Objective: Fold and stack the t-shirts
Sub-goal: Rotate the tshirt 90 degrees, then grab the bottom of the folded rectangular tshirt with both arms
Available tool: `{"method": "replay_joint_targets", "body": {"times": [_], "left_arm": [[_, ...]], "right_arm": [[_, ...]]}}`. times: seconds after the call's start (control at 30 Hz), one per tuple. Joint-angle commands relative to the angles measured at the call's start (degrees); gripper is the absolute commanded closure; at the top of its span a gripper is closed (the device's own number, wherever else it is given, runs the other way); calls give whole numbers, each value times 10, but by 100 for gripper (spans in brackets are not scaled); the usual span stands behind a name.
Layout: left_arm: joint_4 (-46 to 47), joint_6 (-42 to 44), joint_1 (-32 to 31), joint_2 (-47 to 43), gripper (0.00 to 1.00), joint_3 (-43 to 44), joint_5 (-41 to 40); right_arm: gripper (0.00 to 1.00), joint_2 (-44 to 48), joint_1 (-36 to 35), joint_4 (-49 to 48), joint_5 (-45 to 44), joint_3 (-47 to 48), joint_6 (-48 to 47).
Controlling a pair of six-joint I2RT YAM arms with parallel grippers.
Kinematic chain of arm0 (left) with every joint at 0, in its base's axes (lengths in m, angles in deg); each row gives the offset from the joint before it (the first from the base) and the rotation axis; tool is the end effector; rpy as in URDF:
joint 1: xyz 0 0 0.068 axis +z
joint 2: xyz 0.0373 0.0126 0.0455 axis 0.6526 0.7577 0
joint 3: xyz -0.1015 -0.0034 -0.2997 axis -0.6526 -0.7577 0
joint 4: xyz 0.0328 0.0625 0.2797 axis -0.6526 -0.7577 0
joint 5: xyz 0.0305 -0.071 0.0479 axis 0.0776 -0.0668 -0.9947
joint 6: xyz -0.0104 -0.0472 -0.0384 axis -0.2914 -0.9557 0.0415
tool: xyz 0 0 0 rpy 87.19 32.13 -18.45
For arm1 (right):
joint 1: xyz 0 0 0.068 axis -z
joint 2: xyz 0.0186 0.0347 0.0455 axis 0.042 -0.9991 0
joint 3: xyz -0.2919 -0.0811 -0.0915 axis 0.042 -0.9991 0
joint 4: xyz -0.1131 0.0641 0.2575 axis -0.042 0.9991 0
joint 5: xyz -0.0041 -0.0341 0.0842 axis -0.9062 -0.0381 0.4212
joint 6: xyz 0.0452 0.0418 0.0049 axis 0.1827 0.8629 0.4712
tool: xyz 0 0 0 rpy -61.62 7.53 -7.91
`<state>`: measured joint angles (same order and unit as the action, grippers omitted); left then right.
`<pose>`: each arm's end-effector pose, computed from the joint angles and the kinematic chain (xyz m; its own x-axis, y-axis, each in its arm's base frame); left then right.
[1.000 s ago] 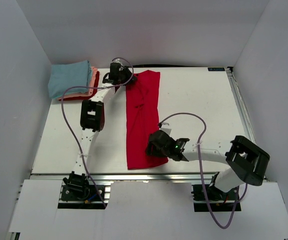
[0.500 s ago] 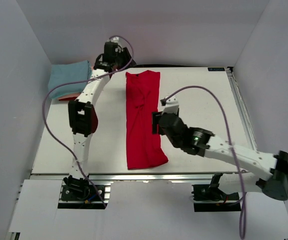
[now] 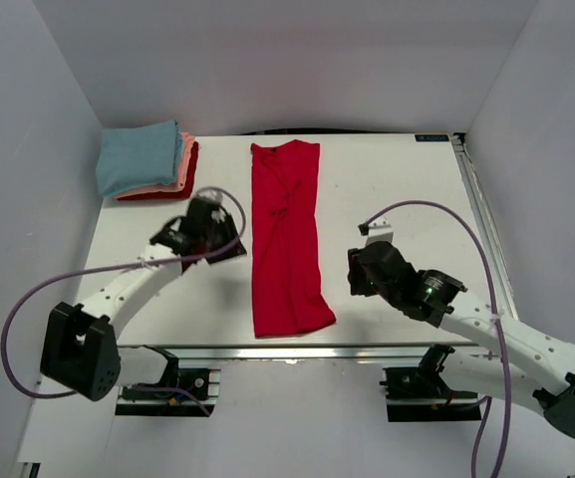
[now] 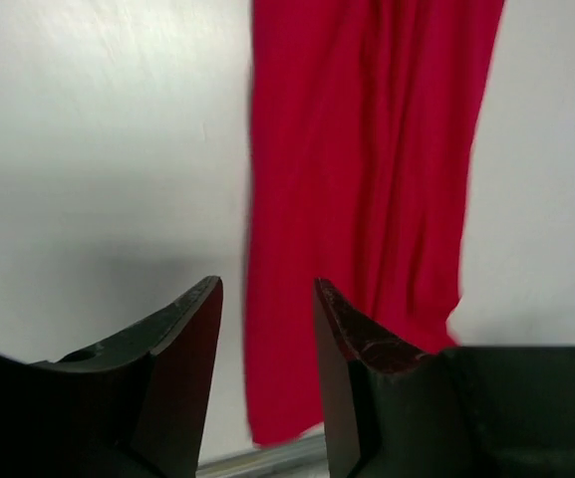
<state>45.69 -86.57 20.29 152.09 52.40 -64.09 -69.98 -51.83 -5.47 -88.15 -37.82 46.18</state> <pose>0.2848 -0.1080 0.2922 -0.7858 -0.3051 -0.5380 -0.0839 0.9144 -0.3960 0.1373 0.1515 0.3163 -0.5283 -0.0757 -0.8457 -0.2726 0.9584 0.0845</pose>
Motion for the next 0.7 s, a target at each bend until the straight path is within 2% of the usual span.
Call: {"method": "replay_joint_targets", "body": {"times": [0.0,0.07,0.23,0.3,0.5,0.67], "left_arm": [[-6,-71,-93,-51,47,-99,-41],[-28,-93,-124,-72,47,-125,-81],[-41,-151,-173,-134,44,-225,-83],[-55,-170,-181,-161,44,-240,-100],[-6,-205,-193,-194,44,-306,-78],[2,-220,-208,-195,44,-324,-81]], "right_arm": [[47,16,33,4,115,-38,20],[48,22,47,-8,129,-60,19],[49,20,119,-69,278,-136,31],[49,7,128,-101,329,-151,44],[49,-49,131,-215,404,-212,95],[51,-66,131,-267,421,-241,128]]}}
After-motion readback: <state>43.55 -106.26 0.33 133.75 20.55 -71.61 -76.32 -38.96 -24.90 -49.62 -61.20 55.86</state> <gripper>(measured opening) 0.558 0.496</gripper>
